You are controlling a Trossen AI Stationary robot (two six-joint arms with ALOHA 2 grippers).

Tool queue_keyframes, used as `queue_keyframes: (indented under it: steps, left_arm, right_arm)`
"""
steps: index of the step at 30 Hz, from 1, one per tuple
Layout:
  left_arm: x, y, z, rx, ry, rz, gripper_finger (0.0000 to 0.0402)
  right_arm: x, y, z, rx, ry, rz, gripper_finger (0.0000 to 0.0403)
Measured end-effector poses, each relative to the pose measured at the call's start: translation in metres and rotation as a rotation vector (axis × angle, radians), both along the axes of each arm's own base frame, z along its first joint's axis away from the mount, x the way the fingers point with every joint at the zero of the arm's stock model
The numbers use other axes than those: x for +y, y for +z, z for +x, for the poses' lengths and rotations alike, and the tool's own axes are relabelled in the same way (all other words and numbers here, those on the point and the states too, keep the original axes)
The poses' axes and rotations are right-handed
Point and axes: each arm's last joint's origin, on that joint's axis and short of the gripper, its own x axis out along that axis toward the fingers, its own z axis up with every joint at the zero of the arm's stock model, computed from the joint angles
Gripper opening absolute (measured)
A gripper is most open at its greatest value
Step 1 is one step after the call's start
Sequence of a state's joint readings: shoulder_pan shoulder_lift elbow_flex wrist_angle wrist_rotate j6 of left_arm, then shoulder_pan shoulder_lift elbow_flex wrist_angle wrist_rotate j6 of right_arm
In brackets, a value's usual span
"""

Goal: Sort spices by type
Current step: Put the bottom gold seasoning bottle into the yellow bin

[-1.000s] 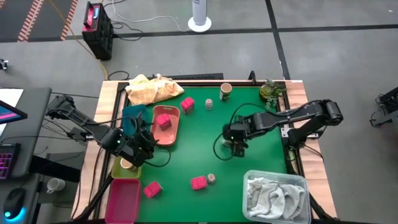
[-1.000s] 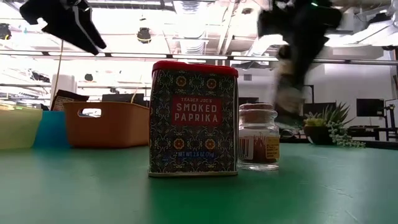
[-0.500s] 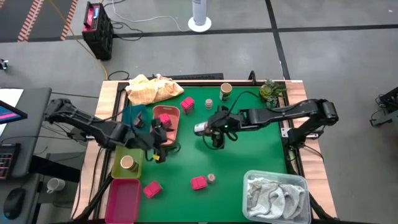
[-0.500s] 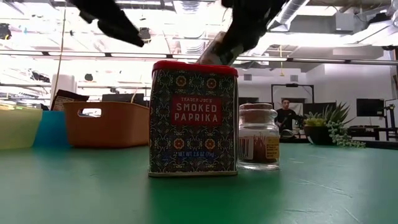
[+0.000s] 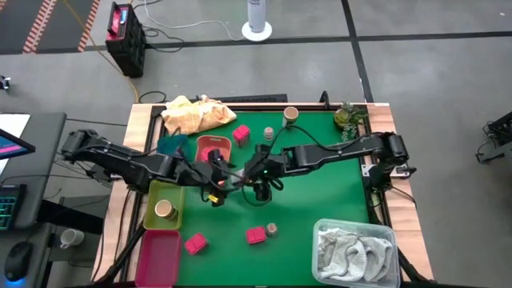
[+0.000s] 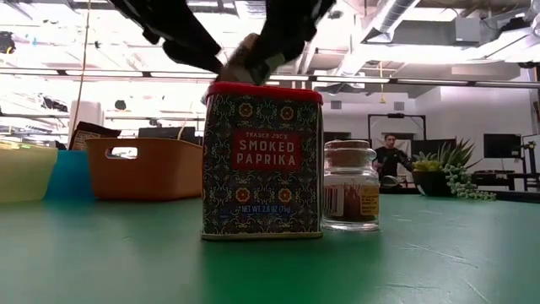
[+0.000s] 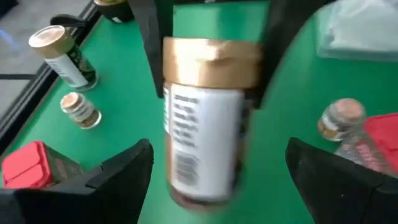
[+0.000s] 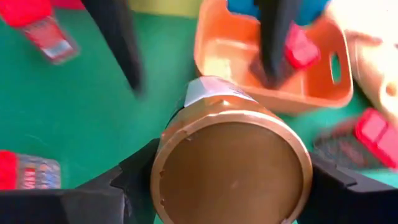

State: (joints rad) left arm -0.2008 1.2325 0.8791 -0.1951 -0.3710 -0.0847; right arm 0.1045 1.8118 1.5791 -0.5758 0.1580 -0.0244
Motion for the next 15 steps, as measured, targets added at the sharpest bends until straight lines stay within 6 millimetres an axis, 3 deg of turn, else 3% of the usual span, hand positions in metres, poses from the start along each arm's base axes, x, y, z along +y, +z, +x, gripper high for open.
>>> queue_keyframes:
  steps: [10,15]
  left_arm:
    - [-0.003,0.003,0.021,0.070,-0.024,0.089,0.0345]
    - [-0.004,0.005,0.022,0.068,-0.038,0.096,0.0289]
  right_arm:
    - [0.010,0.019,0.003,-0.055,0.069,-0.005,0.0306]
    - [0.013,0.021,0.003,-0.068,0.079,-0.013,0.0315]
